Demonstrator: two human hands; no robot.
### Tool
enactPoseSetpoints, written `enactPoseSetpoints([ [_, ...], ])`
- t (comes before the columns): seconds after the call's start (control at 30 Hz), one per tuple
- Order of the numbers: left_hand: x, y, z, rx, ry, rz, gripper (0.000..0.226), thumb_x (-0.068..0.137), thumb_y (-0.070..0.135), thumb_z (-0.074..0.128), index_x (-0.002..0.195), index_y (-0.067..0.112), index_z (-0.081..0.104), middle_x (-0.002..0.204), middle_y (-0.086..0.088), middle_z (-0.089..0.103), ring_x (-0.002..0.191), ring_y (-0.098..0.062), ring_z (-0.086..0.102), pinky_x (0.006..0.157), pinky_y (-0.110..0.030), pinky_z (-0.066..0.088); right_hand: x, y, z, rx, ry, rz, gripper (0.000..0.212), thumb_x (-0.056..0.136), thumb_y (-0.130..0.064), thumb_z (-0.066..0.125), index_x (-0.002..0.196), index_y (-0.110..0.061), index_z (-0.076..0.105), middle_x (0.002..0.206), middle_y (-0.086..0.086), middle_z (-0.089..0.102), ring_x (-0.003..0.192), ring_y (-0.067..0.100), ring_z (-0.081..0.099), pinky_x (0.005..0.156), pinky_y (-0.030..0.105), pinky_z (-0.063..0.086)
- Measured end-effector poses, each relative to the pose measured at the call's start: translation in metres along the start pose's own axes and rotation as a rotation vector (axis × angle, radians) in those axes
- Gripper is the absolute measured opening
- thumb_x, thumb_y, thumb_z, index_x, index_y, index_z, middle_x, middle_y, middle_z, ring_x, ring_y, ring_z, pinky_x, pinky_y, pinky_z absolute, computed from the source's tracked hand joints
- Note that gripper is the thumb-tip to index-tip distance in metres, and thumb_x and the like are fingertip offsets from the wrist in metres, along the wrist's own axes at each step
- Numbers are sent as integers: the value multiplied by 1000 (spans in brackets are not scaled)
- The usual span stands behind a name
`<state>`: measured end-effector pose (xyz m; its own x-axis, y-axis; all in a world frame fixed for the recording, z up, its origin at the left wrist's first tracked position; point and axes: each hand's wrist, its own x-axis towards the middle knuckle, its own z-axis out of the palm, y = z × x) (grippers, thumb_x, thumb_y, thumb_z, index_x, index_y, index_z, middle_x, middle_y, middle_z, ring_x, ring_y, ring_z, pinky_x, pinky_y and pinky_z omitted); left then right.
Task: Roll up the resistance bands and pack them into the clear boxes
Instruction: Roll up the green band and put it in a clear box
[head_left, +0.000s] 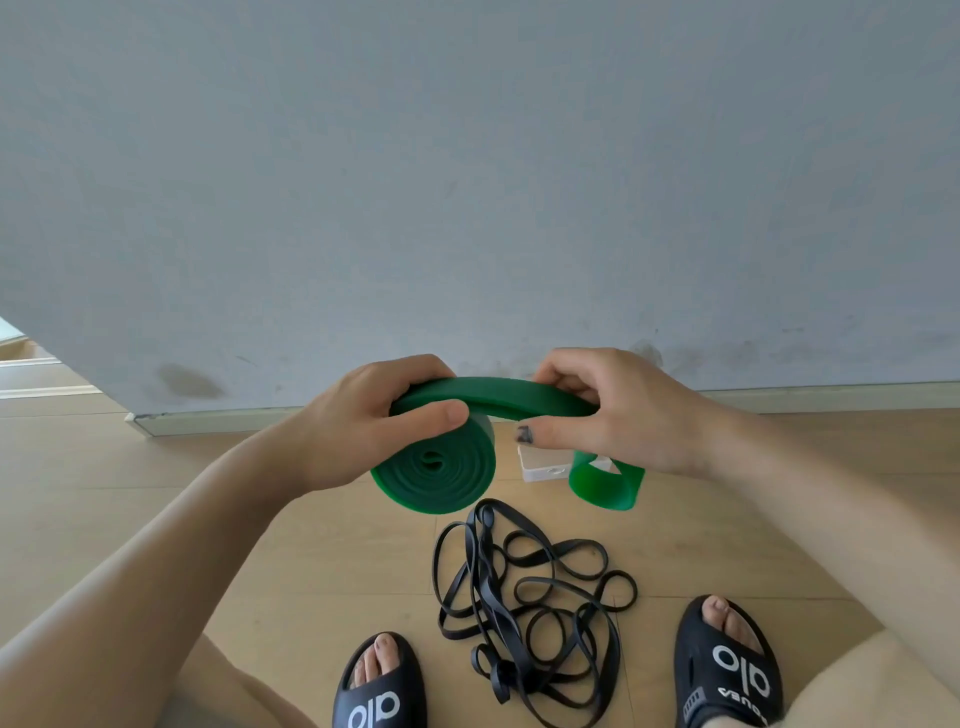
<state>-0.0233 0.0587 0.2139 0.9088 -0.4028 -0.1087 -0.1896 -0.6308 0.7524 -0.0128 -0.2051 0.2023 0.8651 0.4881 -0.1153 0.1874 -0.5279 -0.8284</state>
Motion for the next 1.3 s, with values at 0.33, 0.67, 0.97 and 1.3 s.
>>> enactPoseSetpoints([
  [0.33, 0, 4, 5, -73, 107, -32, 24, 90, 55, 54, 99, 37, 67, 90, 13, 71, 84, -6, 66, 70, -22, 49, 0, -9, 38, 720, -320, 210, 56, 99, -69, 39, 125, -24, 61, 97, 2, 75, 54, 7, 45, 68, 31, 35],
  [0.67, -3, 9, 5, -113, 68, 56, 36, 76, 60, 68, 101, 35, 66, 89, 9, 72, 80, -10, 69, 67, -22, 54, 11, -3, 38, 926, -394, 297, 48, 97, -59, 56, 124, -20, 63, 86, -1, 66, 54, 9, 41, 58, 25, 32],
  [0.97, 1, 3, 16, 133, -51, 87, 36, 80, 65, 60, 99, 34, 61, 84, 11, 69, 79, -11, 66, 65, -29, 54, 18, 0, 41, 384, -319, 310, 89, 83, -83, 50, 112, -2, 71, 62, -8, 61, 48, 3, 51, 56, 22, 37],
  [1.3, 0, -2, 12, 105, -45, 111, 29, 84, 59, 62, 96, 33, 65, 80, 8, 68, 73, -12, 64, 61, -24, 50, 13, -4, 26, 135, -300, 186, 72, 82, -81, 46, 112, -19, 68, 83, -13, 77, 68, -4, 66, 75, 30, 49],
])
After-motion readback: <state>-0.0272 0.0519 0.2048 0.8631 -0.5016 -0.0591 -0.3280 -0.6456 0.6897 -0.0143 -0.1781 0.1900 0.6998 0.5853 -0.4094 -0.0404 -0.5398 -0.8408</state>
